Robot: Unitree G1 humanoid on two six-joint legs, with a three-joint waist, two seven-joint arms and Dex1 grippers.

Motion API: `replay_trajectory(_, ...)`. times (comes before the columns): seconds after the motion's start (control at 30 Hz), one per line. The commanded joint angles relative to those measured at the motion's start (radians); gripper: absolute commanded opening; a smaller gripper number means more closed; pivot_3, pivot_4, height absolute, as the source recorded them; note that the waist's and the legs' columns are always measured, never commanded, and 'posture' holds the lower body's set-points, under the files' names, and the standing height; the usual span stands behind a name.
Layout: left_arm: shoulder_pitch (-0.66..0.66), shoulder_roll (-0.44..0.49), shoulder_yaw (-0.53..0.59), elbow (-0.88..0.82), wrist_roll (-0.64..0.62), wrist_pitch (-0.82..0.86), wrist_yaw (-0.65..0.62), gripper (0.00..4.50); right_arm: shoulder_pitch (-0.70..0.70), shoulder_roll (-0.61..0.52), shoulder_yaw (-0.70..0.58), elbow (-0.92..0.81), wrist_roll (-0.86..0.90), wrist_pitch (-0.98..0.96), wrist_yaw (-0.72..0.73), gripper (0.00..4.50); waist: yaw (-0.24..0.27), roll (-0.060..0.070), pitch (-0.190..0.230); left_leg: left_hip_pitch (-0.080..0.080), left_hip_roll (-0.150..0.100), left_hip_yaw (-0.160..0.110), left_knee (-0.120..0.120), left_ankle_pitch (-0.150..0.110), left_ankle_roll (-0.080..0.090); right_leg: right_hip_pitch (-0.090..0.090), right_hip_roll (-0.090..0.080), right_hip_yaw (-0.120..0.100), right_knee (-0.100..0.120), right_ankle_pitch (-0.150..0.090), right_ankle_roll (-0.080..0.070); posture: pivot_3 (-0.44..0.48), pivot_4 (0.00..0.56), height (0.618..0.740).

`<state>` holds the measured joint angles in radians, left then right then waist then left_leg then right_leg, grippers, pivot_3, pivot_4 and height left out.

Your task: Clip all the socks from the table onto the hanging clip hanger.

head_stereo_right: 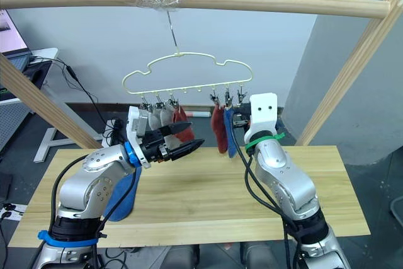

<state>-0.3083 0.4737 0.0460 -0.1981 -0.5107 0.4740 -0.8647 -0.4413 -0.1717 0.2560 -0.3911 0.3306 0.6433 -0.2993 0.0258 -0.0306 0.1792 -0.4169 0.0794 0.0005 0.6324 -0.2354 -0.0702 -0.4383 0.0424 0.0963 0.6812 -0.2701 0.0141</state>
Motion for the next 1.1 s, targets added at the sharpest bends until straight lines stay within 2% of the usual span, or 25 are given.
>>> replay_trajectory(0.03,0.014,0.006,0.019,-0.006,-0.019,-0.04,-0.028,3.94,-0.035,0.039,-0.033,0.025,-0.05,-0.036,0.027,1.06,0.0,0.0,0.0,0.0,0.0,0.0,0.0,0.0,0.0,0.0,0.0,0.0,0.0,0.0,0.0,0.199,0.143,0.74)
replay_trajectory(0.4,0.012,0.006,0.018,0.029,-0.011,-0.081,-0.044,3.94,-0.045,0.118,-0.07,0.08,-0.151,-0.044,0.084,1.06,0.002,0.0,-0.001,0.0,0.0,0.0,0.001,0.0,0.0,0.0,0.0,0.0,0.001,0.0,0.0,0.202,0.145,0.74)
replay_trajectory(0.63,-0.002,-0.002,0.002,-0.001,-0.014,-0.06,-0.015,3.94,-0.065,0.159,-0.093,0.105,-0.19,-0.046,0.108,3.2,0.003,0.0,-0.001,0.0,0.0,0.0,0.002,0.0,0.0,0.0,0.0,0.0,0.002,0.001,0.0,0.208,0.154,0.74)
replay_trajectory(1.1,-0.016,-0.006,-0.005,-0.017,-0.014,-0.044,0.003,3.94,-0.158,0.214,-0.145,0.237,-0.255,-0.082,0.119,3.2,0.003,0.0,-0.001,0.0,0.0,-0.001,0.007,0.0,0.0,0.0,0.0,0.0,0.008,0.001,0.0,0.214,0.16,0.74)
